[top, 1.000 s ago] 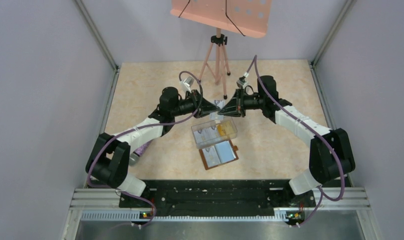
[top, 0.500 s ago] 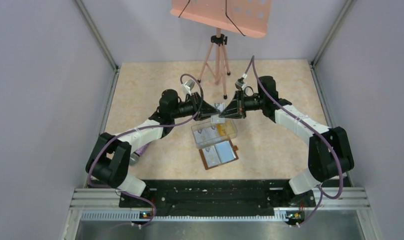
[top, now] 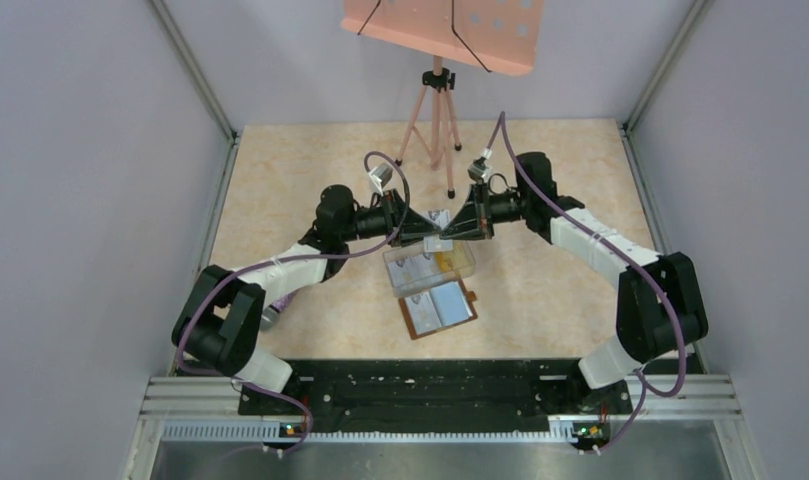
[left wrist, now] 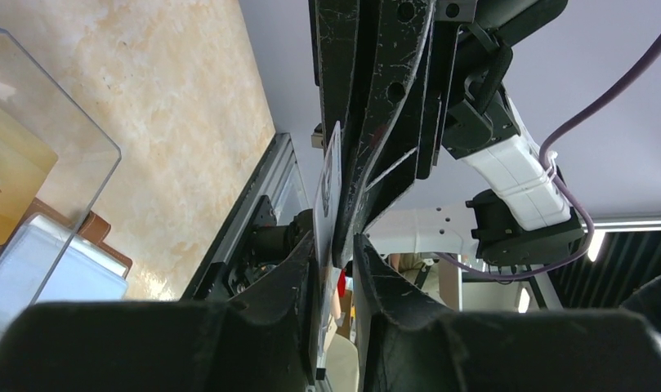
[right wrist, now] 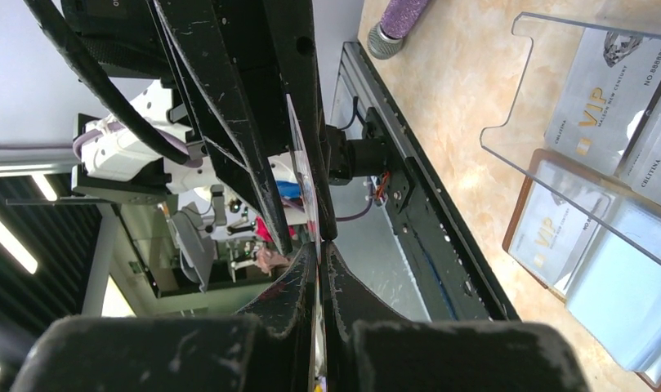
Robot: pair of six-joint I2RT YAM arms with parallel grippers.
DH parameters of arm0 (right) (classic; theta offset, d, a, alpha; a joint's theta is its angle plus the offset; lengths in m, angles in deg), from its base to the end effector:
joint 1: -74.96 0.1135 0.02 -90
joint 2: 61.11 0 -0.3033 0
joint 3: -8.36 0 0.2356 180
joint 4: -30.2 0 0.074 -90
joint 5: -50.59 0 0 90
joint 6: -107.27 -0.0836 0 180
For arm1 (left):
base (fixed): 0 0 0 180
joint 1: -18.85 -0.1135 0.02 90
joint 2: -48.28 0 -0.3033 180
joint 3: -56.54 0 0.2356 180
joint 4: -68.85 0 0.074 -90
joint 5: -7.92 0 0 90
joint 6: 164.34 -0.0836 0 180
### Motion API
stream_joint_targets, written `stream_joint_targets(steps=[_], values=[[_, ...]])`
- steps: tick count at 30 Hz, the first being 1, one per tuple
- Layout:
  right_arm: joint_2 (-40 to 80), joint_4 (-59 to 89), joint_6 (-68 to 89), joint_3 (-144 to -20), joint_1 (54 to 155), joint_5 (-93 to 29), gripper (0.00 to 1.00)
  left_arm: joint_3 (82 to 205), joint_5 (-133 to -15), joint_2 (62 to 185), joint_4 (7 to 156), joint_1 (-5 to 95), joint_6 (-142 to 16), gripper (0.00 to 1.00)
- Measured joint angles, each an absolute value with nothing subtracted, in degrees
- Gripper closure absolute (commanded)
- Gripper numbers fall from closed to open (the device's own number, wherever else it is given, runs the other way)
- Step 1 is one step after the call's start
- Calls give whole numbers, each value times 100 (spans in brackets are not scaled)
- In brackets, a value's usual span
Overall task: Put the credit cards into the card holder
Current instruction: Insert the credit card into the card holder.
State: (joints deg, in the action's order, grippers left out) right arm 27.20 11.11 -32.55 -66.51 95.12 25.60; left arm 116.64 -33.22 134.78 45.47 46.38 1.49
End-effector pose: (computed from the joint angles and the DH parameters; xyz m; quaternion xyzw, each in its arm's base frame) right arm 0.2859 0.1857 0.3031 -0.0605 0.7810 0.6185 0.0620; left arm 0.2736 -0.2136 0.3047 -0.0105 0.7192 -0.6777 0.1531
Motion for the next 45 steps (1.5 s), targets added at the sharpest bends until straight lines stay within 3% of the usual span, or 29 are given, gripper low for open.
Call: stream_joint_targets(steps=[5, 9, 13, 16, 25, 30, 36, 39, 40, 43, 45], values=[[2766, 993, -3143, -6704, 9501, 2669, 100, 11568, -3259, 13478, 4423, 4638, 226, 99], [2786, 861, -3032, -6767, 9488, 2731, 99, 11563, -3226, 13478, 4366, 4638, 250, 100], [2788, 759, -2905, -6809, 9484, 2698, 63, 11563, -3224, 13476, 4348, 4638, 248, 100], [2788, 527, -2700, -6837, 9423, 2431, 49, 11563, -3261, 13367, 4563, 4635, 84, 100], [2994, -1329, -1032, -7537, 9136, -205, 41, 11847, -4417, 12429, 7959, 4681, -1768, 100], [3488, -1980, -304, -7801, 9156, -1354, 40, 11963, -4848, 12197, 8997, 4681, -2406, 100], [4191, -2354, 17, -8052, 9372, -1842, 41, 11963, -4896, 12197, 9452, 4723, -2668, 100], [4491, -2384, 61, -8260, 9610, -1925, 51, 11961, -4896, 12197, 9520, 4749, -2721, 100], [4585, -2389, 61, -8321, 9696, -1938, 57, 11961, -4896, 12197, 9531, 4756, -2738, 100], [4806, -2397, 59, -8465, 9825, -1971, 89, 11961, -4896, 12197, 9533, 4791, -2760, 100], [4930, -2428, 30, -8553, 9857, -2008, 99, 11957, -4900, 12204, 9533, 4834, -2760, 100]])
